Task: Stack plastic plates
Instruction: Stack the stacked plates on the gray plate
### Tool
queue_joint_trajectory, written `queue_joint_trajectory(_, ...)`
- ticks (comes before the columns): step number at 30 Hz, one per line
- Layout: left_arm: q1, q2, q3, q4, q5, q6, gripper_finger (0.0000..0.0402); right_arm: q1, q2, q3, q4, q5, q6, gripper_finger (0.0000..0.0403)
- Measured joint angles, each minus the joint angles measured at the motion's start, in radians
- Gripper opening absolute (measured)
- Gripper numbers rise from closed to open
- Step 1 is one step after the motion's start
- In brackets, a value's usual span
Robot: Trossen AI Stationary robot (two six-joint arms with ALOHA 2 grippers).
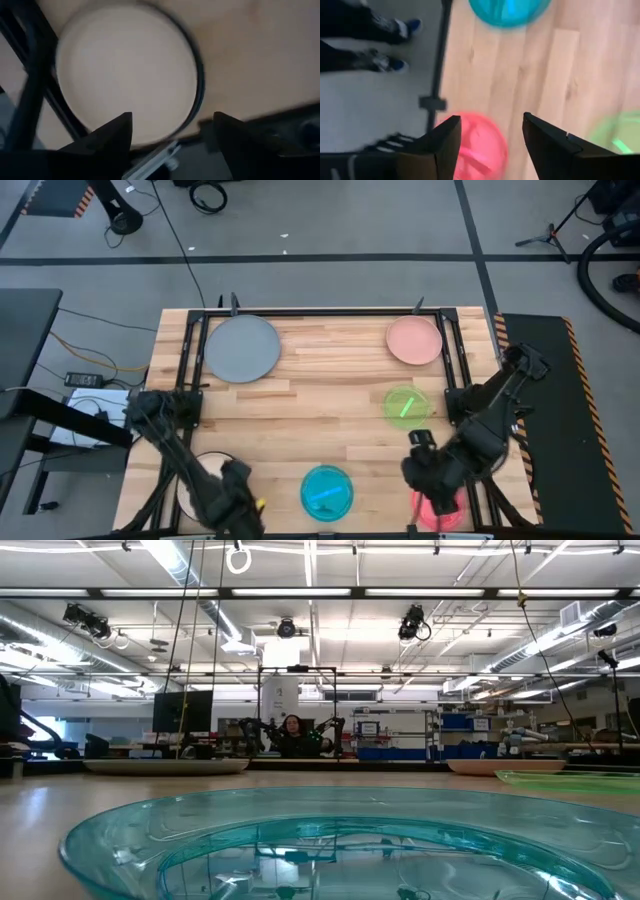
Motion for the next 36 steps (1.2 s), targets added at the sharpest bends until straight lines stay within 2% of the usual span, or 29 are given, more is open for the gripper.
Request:
queue_joint_trajectory(6, 0.16, -0.121, -0.026, -0.006, -0.126, 0.089, 0.0282, 0.063, -0.023, 0.0, -0.042, 0.097, 0.07, 0.019)
queue_joint_trajectory(13, 0.424, -0.212, -0.108, -0.009, -0.191, 0.374, 0.0281, 0.128, -0.027, 0.0, -0.004, 0.12, 0.129, 0.0186)
queue_joint_trajectory(17, 0.502, -0.215, -0.129, 0.016, -0.22, 0.496, 0.0281, 0.177, -0.028, 0.0, 0.031, 0.117, 0.139, 0.0185)
queue_joint_trajectory(20, 0.481, -0.203, -0.128, 0.09, -0.193, 0.545, 0.0282, 0.209, -0.028, 0.0, 0.043, 0.114, 0.187, 0.0185)
queue_joint_trajectory(22, 0.446, -0.192, -0.128, 0.145, -0.151, 0.52, 0.0281, 0.229, -0.028, 0.0, 0.042, 0.119, 0.22, 0.0185)
queue_joint_trajectory(27, 0.318, -0.168, -0.128, 0.246, -0.061, 0.278, 0.0281, 0.252, -0.028, 0.0, 0.04, 0.16, 0.249, 0.0185)
queue_joint_trajectory(36, 0.075, -0.048, -0.128, 0.401, -0.01, -0.103, 0.0253, 0.181, -0.028, 0.0, 0.011, 0.177, 0.063, 0.0185)
